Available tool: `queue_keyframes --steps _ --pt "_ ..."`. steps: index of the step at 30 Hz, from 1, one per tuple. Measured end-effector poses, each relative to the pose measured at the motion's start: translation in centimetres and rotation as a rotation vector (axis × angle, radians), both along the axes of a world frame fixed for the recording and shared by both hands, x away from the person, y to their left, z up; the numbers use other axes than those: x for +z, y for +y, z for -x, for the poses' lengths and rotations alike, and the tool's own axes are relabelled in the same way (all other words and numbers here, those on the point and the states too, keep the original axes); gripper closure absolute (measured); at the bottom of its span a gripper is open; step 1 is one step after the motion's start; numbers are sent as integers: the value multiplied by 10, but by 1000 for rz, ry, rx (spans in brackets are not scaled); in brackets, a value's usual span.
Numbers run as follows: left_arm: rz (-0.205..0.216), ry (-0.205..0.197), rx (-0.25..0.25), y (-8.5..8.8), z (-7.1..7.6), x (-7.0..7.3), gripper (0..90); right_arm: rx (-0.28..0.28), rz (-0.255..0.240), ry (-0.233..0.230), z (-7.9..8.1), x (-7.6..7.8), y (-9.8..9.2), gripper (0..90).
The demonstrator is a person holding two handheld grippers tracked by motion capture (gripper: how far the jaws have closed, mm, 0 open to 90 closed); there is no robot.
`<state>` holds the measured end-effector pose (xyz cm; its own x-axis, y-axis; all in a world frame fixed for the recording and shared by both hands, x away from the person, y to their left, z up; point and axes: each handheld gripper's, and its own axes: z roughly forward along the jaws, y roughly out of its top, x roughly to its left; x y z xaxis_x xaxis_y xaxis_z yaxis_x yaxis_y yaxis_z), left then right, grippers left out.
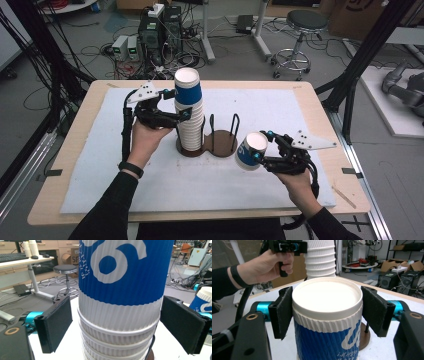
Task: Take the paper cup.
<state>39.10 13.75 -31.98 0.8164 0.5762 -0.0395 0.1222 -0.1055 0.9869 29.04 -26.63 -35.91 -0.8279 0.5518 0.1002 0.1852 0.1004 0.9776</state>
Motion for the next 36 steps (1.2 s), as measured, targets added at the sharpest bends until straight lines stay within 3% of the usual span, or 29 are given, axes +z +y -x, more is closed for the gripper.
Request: queue_keyframes --steps 7,22,30,36 --pt "-3 1 -2 -1 -1 -1 112 15 31 16 2 -10 6 304" --pt "11 15 -11 3 0 0 114 26 38 16 2 -11 6 304" --pt "-7 19 -14 10 7 0 114 25 38 16 0 -11 6 304" --pt "-7 21 18 18 17 -3 114 19 36 18 -2 -12 5 304"
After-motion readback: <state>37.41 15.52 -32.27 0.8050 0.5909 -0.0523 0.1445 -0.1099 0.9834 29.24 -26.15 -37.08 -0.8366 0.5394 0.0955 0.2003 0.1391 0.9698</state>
